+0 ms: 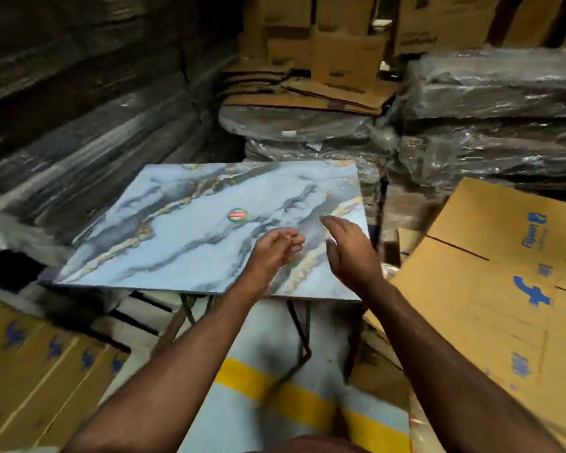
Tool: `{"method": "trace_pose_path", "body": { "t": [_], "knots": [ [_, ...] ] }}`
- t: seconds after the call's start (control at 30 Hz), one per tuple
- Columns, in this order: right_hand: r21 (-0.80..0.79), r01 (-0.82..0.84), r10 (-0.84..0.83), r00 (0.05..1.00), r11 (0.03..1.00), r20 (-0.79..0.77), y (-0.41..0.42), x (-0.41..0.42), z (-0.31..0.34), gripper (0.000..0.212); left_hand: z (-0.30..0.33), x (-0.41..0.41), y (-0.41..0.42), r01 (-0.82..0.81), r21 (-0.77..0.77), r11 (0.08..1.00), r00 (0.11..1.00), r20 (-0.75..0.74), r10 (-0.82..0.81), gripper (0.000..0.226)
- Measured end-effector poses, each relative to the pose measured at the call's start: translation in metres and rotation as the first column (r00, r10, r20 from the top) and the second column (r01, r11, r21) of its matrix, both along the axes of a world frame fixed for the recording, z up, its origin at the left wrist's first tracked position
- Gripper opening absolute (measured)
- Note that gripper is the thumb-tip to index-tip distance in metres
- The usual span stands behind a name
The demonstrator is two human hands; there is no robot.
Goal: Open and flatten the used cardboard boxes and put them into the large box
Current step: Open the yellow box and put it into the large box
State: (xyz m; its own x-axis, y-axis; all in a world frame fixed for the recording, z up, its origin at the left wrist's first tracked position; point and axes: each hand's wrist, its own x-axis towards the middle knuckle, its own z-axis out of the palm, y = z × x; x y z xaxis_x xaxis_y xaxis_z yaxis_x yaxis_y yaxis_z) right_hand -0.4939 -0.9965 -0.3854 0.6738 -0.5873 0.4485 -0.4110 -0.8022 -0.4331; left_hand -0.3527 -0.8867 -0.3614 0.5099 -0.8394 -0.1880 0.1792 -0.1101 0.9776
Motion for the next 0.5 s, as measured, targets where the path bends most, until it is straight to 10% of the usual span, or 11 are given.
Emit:
{"method": "trace_pose_path", "body": {
  "t": [0.27,0.5],
  "knots": [
    [-0.126,-0.41,0.427,0.886,0.904,0.182,0.15,0.237,0.039,0.045,0.015,0.168,0.205,-0.27,0.012,0.963,0.944,0.199,0.262,0.023],
    [-0.111,-0.712,0.721,0.682,0.693,0.125,0.291,0.368,0.032,0.044,-0.002,0.253,0.36,-0.699,0.031,0.714,0.709,0.16,0.687,0.026]
  ]
}}
